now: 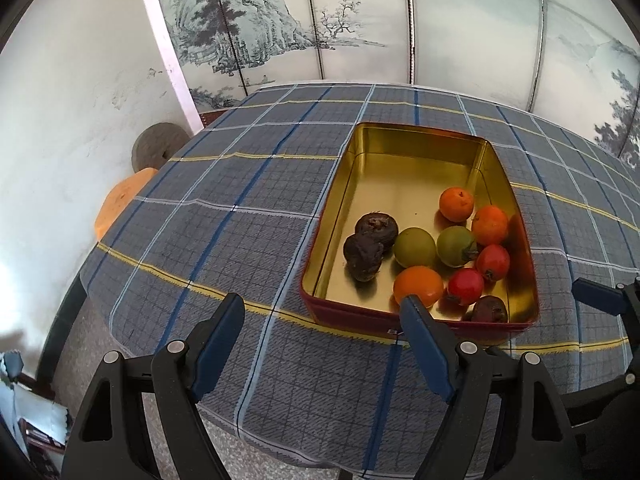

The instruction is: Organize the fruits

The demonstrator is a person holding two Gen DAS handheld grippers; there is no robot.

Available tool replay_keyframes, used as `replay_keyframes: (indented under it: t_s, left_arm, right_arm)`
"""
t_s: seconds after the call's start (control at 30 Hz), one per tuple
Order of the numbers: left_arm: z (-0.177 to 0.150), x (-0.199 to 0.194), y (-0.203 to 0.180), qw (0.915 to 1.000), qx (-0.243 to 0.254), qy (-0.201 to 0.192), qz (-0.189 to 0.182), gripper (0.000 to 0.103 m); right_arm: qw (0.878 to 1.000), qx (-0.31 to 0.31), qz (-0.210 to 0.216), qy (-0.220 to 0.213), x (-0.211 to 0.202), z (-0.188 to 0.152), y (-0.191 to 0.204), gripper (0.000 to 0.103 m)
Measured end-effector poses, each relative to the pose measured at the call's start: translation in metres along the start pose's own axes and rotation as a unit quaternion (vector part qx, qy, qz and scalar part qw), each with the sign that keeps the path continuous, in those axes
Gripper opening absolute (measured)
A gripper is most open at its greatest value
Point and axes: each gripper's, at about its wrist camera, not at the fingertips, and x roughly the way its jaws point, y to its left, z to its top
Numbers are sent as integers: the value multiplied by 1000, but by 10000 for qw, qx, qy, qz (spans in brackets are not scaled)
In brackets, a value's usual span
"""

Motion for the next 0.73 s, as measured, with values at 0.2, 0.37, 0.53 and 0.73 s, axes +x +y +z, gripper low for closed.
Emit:
replay_keyframes:
  t_s: [0.2, 0.37, 0.53, 0.73]
  left_arm:
    - [2, 2, -5, 10000, 35, 8, -39, 80]
    - [2, 1, -7, 9999, 52, -26, -136, 80]
    - [3, 2, -8, 9997, 46, -19, -220, 80]
    - [3, -1, -9, 9995, 49, -37, -299, 80]
  right_arm:
    - [10000, 3, 24, 56, 3, -1, 0, 101]
    - [9999, 11, 47, 89, 5, -3, -1, 101]
    - [9999, 9, 61, 107, 5, -4, -1, 101]
    - [9999, 30, 39, 115, 6, -4, -2, 101]
